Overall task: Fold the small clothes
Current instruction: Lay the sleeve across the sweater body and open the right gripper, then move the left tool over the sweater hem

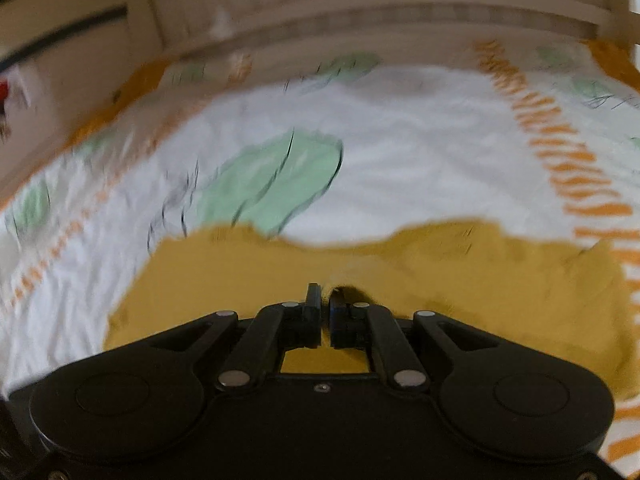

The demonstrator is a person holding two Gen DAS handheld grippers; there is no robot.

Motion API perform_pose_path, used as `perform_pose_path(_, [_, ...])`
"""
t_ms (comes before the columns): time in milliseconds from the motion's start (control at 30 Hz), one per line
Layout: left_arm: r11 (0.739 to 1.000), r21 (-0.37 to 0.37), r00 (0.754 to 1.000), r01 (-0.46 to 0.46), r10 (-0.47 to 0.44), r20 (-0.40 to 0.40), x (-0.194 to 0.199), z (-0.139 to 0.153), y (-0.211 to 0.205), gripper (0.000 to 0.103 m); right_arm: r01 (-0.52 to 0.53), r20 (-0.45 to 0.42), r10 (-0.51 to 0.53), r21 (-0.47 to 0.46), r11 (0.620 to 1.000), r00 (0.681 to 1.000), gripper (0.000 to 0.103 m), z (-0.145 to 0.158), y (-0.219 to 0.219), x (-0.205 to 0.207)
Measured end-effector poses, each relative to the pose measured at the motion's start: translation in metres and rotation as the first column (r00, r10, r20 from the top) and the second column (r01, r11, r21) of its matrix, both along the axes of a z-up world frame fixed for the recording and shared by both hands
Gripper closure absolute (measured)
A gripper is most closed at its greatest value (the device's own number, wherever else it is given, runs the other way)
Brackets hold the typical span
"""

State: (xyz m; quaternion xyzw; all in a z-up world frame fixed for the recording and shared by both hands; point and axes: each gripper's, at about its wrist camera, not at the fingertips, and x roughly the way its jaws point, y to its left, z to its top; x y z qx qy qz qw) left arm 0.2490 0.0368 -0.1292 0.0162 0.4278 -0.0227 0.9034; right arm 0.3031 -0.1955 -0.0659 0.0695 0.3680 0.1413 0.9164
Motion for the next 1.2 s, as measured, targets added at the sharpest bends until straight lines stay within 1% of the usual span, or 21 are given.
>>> perform_pose_path(33, [1.000, -0.001, 1.000, 0.000, 0.000, 0.000, 0.000, 0.000, 0.000, 0.015, -0.008, -0.013, 0.008, -0.010, 1.000, 1.000, 0.084, -0.005, 0.006, -0.003])
perform_pose_path(100, [1.000, 0.001, 1.000, 0.002, -0.002, -0.001, 0.000, 0.001, 0.000, 0.015, -0.012, -0.036, 0.012, -0.022, 1.000, 0.999, 0.084, -0.011, 0.013, -0.013])
perform_pose_path(167, [1.000, 0.002, 1.000, 0.003, -0.003, -0.001, 0.000, 0.001, -0.001, 0.015, -0.001, -0.048, 0.000, -0.013, 1.000, 0.999, 0.083, -0.014, 0.011, -0.026])
perform_pose_path(200, [1.000, 0.002, 1.000, 0.004, -0.004, -0.001, 0.000, 0.001, -0.001, 0.015, 0.007, -0.051, -0.007, -0.002, 1.000, 0.999, 0.073, -0.013, 0.013, -0.031])
perform_pose_path(233, [1.000, 0.003, 1.000, 0.004, -0.004, -0.002, 0.000, 0.001, -0.001, 0.015, 0.015, -0.054, -0.014, 0.011, 1.000, 0.998, 0.060, -0.013, 0.010, -0.037])
perform_pose_path(300, [1.000, 0.005, 1.000, 0.006, -0.006, -0.004, 0.000, 0.001, -0.002, 0.015, 0.035, -0.049, -0.035, 0.019, 0.999, 0.998, 0.050, -0.010, 0.003, -0.049])
perform_pose_path(400, [1.000, 0.009, 1.000, 0.010, -0.010, -0.011, 0.001, 0.001, -0.003, 0.015, 0.079, -0.042, -0.077, 0.037, 0.996, 0.996, 0.049, -0.006, -0.009, -0.063])
perform_pose_path(567, [1.000, 0.022, 1.000, 0.009, -0.008, -0.020, 0.003, 0.002, -0.005, 0.014, 0.180, -0.020, -0.178, 0.102, 0.979, 0.984, 0.042, -0.005, -0.034, -0.072])
perform_pose_path(633, [1.000, 0.024, 1.000, 0.010, -0.009, -0.020, 0.004, 0.002, -0.005, 0.014, 0.212, -0.015, -0.212, 0.135, 0.968, 0.977, 0.037, -0.005, -0.045, -0.072])
perform_pose_path(700, [1.000, 0.029, 1.000, 0.008, -0.008, -0.022, 0.004, 0.002, -0.006, 0.014, 0.236, -0.012, -0.237, 0.157, 0.959, 0.972, 0.034, -0.004, -0.055, -0.069])
perform_pose_path(767, [0.999, 0.032, 1.000, 0.005, -0.004, -0.024, 0.005, 0.002, -0.007, 0.013, 0.250, 0.010, -0.255, 0.155, 0.956, 0.967, 0.032, -0.002, -0.062, -0.063])
perform_pose_path(800, [0.999, 0.032, 1.000, 0.002, -0.002, -0.025, 0.005, 0.002, -0.008, 0.013, 0.255, 0.029, -0.261, 0.148, 0.956, 0.965, 0.028, -0.001, -0.065, -0.062])
perform_pose_path(833, [0.999, 0.033, 1.000, 0.000, 0.001, -0.027, 0.006, 0.002, -0.008, 0.013, 0.266, 0.050, -0.275, 0.140, 0.954, 0.960, 0.022, 0.000, -0.068, -0.060])
perform_pose_path(933, [1.000, 0.024, 0.999, -0.010, 0.011, -0.035, 0.007, 0.008, -0.008, 0.016, 0.315, 0.090, -0.330, 0.150, 0.937, 0.940, 0.012, 0.000, -0.081, -0.060])
perform_pose_path(1033, [1.000, -0.010, 0.999, -0.025, 0.025, -0.034, 0.007, 0.021, -0.009, 0.021, 0.396, 0.102, -0.413, 0.152, 0.906, 0.905, 0.002, -0.003, -0.099, -0.064])
perform_pose_path(1100, [1.000, -0.013, 1.000, -0.003, 0.003, 0.015, 0.005, 0.035, -0.018, 0.021, 0.439, 0.094, -0.455, 0.151, 0.885, 0.885, 0.002, -0.004, -0.111, -0.063])
perform_pose_path(1200, [0.997, 0.041, 0.993, 0.065, -0.069, 0.099, 0.005, 0.057, -0.044, 0.021, 0.483, 0.070, -0.502, 0.188, 0.855, 0.862, 0.002, -0.005, -0.132, -0.059])
